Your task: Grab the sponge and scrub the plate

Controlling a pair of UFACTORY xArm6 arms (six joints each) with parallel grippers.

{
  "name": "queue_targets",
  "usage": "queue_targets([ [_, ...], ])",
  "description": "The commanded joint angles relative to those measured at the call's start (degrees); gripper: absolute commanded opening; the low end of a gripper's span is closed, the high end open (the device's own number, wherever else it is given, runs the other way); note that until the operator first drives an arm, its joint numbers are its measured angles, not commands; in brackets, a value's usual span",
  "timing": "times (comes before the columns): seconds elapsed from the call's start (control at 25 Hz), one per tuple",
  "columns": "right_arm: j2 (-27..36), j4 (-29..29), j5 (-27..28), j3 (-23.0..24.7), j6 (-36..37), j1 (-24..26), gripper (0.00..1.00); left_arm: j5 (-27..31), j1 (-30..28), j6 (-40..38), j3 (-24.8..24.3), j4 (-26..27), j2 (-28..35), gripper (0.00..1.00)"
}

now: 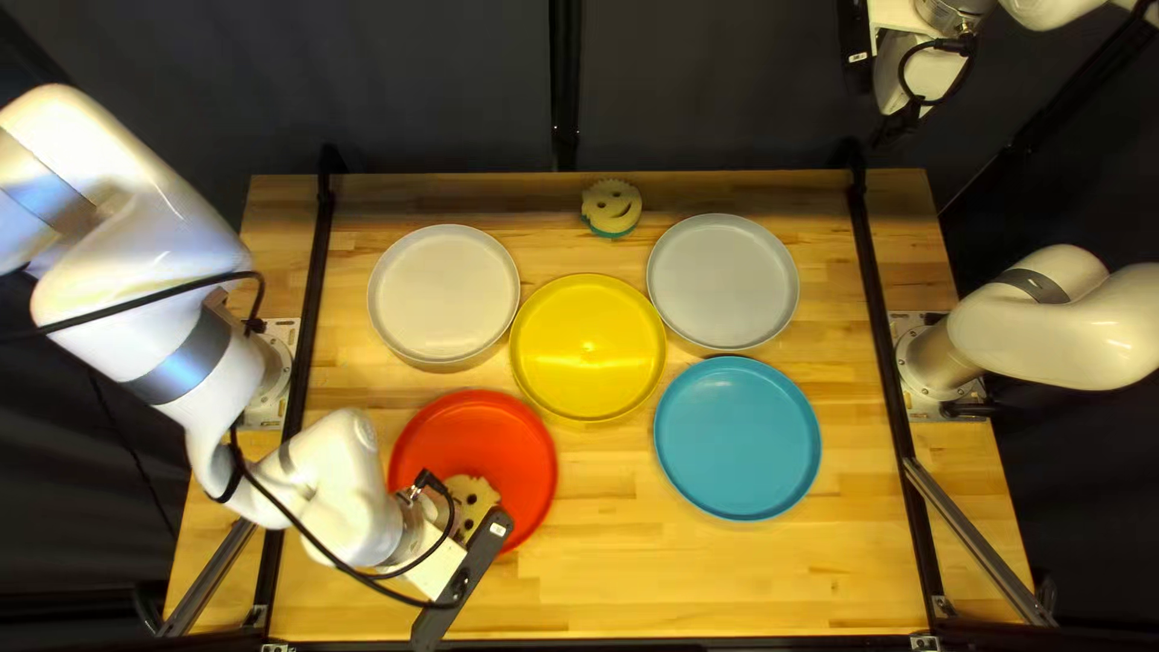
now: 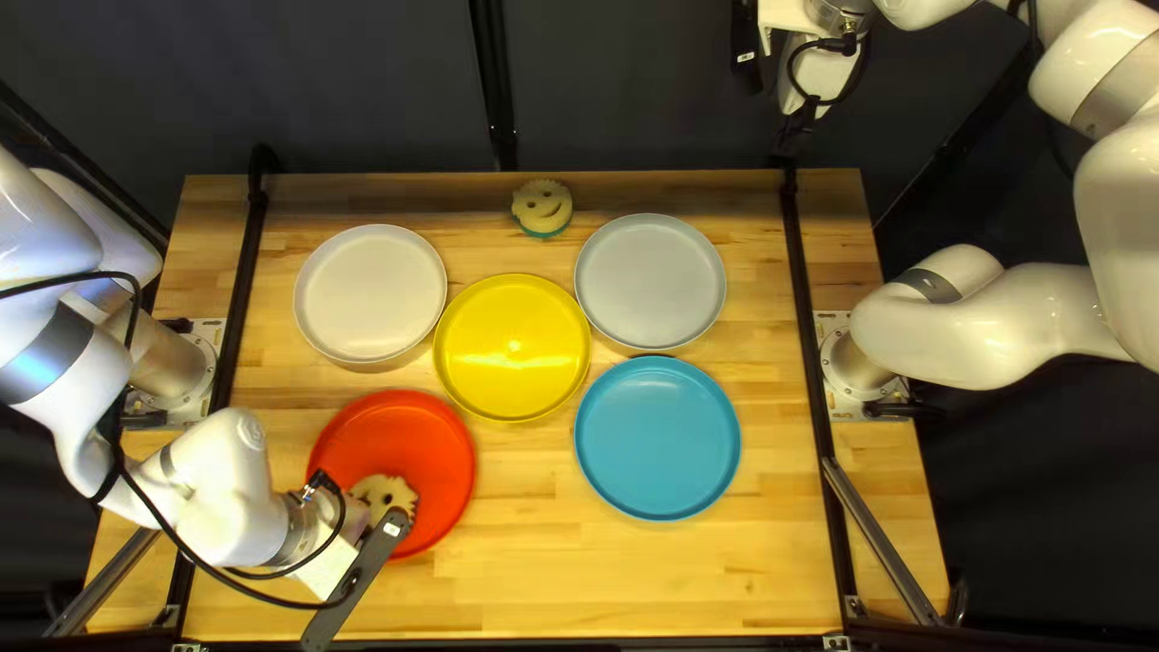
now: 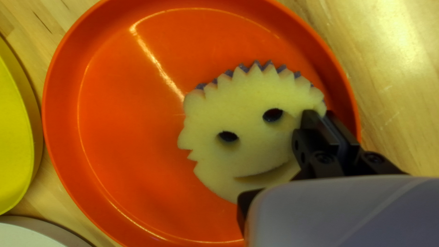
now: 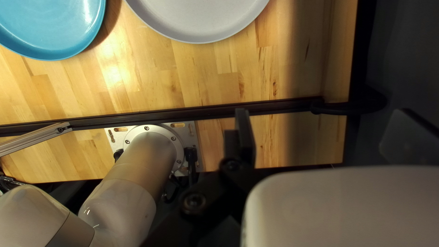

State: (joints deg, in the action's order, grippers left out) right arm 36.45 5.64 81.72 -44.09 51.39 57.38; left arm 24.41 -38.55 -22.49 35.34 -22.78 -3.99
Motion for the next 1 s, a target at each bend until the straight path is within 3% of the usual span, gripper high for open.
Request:
queue_targets([
  [0.04, 0.00, 0.00, 0.00, 0.00, 0.00, 0.00, 1.00, -0.99, 3.64, 3.33, 1.39, -0.87, -1.13, 0.00],
  [0.36, 0.00, 0.00, 0.00, 0.00, 0.00, 0.00, 1.00, -0.87, 7.07, 6.37, 4.51, -2.57, -2.86, 0.00],
  [0.68, 0.00, 0.00, 0.00, 0.00, 0.00, 0.00, 1.00, -0.65, 3.51, 3.01, 0.25, -2.11, -0.10, 0.00],
  [1.0, 0.00, 0.00, 0.00, 0.00, 0.00, 0.00, 1.00, 0.21, -0.92, 1.42, -5.38, 2.00, 4.26, 0.00],
])
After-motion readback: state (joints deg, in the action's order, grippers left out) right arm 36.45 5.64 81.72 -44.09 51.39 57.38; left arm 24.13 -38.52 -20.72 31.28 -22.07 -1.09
